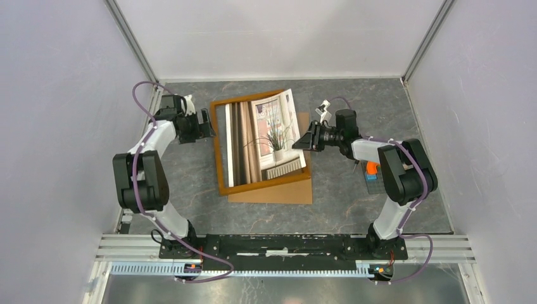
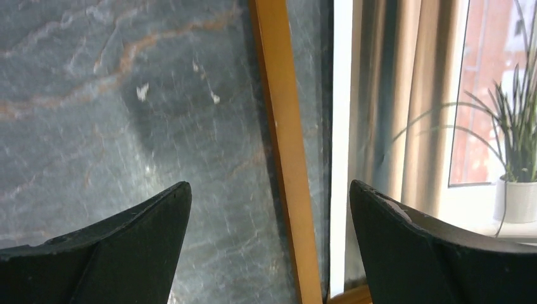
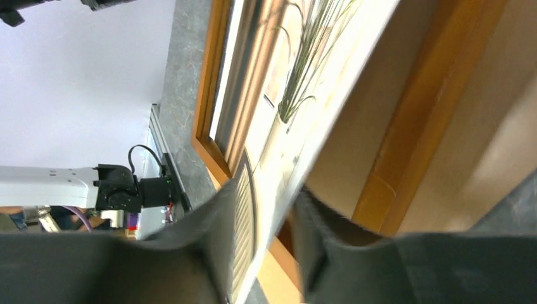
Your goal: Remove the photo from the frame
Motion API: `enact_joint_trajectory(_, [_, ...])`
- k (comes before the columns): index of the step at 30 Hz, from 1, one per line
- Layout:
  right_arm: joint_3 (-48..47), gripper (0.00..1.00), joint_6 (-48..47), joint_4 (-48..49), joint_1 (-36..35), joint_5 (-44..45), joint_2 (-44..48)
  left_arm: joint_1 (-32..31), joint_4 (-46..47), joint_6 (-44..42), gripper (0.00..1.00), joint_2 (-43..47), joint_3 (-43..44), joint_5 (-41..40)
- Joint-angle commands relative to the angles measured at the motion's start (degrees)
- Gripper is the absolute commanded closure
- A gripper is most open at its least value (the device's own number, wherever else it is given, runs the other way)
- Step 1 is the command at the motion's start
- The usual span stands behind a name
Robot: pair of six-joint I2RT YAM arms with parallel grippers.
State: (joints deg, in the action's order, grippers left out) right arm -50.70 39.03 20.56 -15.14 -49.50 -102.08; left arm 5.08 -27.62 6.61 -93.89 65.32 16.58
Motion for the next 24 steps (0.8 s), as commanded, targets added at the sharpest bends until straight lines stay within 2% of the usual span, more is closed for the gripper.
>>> enact_joint_trajectory(1, [-0.8, 0.49, -9.0, -9.8, 0.2, 0.7, 1.1, 0.3, 0.0, -2.0, 0.00, -5.7, 7.2, 4.2])
enact_joint_trajectory(4, [-5.2, 0.24, -20.4, -24.8, 2.1, 1.5, 1.8, 0.2, 0.3, -2.8, 0.00, -8.9, 9.7, 5.8])
enact_joint_trajectory(7, [-10.5, 0.13, -31.3, -35.9, 5.6, 3.7, 1.9, 0.2, 1.0, -3.2, 0.00, -12.2, 12.4, 8.0])
enact_joint_trajectory(11, [-16.3, 0.09, -36.5, -42.1, 10.4, 7.5, 0.0, 0.2, 1.4, -3.0, 0.00, -17.5, 17.0, 11.2])
enact_joint_trajectory(13, [-18.0, 0.03, -35.3, -41.2, 11.6, 9.6, -1.2, 0.2, 1.2, -3.0, 0.00, -20.2, 19.2, 12.0])
enact_joint_trajectory(18, [-20.0, 0.02, -33.1, -37.1, 11.8, 10.5, -4.7, 0.0, -0.9, -4.5, 0.00, -25.8, 24.3, 14.1])
enact_joint_trajectory(24, [-21.9, 0.02, -32.3, -33.9, 11.8, 3.2, -11.4, -1.9, -2.5, -6.5, 0.00, -29.2, 27.6, 16.2])
